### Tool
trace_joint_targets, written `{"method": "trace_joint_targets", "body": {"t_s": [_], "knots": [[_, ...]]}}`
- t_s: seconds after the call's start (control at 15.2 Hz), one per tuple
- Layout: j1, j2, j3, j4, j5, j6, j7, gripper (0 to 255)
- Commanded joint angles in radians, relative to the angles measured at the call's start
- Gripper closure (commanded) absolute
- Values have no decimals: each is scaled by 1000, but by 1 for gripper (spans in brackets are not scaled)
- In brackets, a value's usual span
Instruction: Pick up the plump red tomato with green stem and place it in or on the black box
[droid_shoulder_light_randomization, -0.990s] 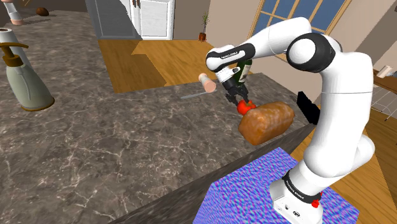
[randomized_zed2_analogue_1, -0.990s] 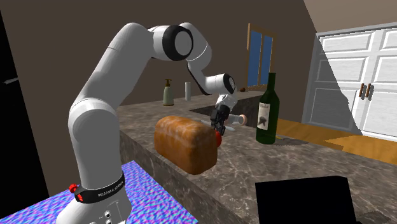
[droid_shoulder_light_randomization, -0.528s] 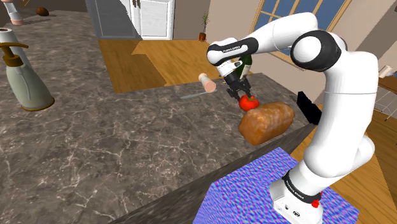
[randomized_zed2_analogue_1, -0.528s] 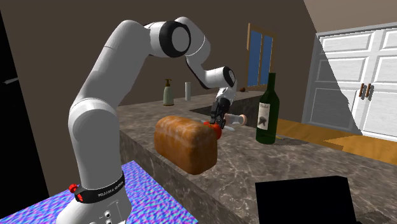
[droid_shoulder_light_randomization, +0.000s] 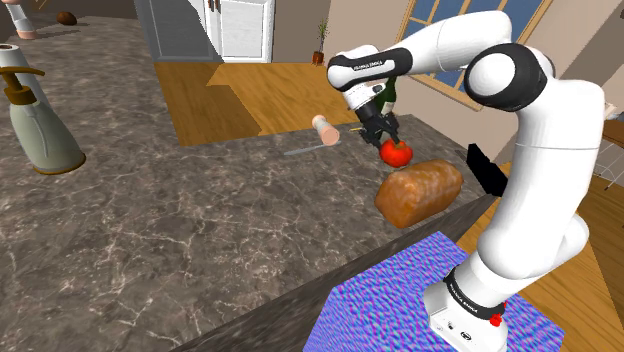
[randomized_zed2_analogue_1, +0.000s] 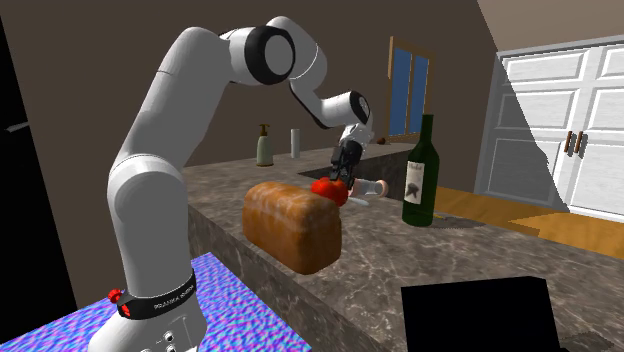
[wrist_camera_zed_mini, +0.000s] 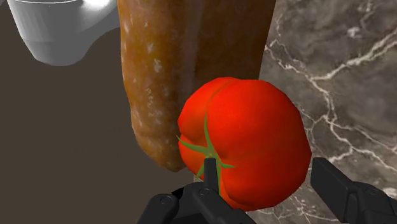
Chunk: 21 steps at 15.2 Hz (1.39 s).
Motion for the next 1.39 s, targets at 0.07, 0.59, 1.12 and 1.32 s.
{"method": "trace_joint_targets", "body": {"t_s": [0.07,0.59,1.12,1.32], "knots": [[1,-13,0,21,-2,-32,-12,255],[7,-41,1,86,-11,-120,-43,255],[-3,-73,-4,121,-34,-177,-90,255],[-49,-126,-23,41,-69,-129,-148,255]]}}
